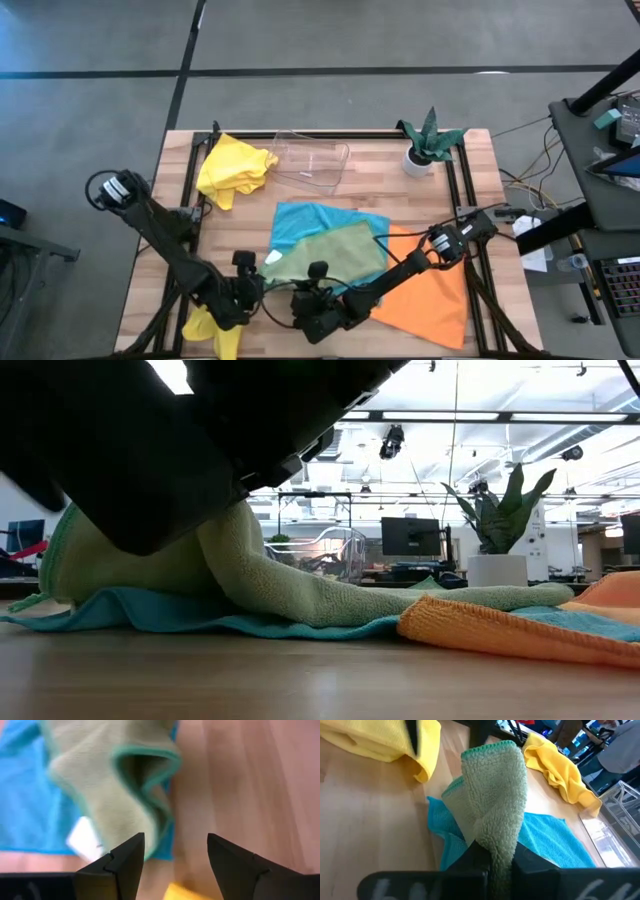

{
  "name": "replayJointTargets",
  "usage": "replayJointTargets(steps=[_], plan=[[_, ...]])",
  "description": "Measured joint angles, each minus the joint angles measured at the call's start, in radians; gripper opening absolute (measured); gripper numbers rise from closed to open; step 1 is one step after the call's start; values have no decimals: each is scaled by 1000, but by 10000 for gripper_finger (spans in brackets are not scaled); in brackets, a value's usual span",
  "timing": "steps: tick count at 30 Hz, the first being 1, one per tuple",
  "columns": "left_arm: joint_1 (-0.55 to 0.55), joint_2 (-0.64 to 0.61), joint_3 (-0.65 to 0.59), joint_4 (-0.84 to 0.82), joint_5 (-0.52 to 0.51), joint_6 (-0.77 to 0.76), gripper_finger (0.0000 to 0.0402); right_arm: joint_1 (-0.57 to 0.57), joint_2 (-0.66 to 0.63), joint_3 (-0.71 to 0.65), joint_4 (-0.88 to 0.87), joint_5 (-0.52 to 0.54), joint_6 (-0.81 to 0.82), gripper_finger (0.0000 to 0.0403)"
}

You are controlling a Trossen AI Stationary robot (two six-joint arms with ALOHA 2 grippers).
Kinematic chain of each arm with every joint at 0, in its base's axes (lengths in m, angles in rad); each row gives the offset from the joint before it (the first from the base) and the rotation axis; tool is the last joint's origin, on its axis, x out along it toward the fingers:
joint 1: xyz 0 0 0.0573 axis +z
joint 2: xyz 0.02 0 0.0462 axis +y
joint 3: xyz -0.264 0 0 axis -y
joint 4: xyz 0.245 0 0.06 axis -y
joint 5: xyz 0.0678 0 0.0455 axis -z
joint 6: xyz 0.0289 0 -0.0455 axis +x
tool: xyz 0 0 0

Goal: Fold microfiber towels
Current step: Fold the green towel

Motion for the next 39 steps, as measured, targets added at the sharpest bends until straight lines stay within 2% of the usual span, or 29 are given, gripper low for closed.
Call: replayJointTargets(steps=[5,14,19,31,35,39], plan=[[-4,35,-39,98,-7,-1,199,-2,0,0,0,-7,0,8],[-4,95,-44,86,-26,-3,200,-2,0,-1,0,-17,4,8],[-3,95,-44,87,-78,-19,203,-2,-1,-1,1,-28,6,8],[21,170,-52,101,-129,-26,296,-2,-4,-1,1,-35,13,8],[23,191,-57,98,-186,-27,295,-2,-4,0,0,-35,15,8],[23,194,-63,96,-207,-27,269,-2,-5,0,0,-35,16,8]])
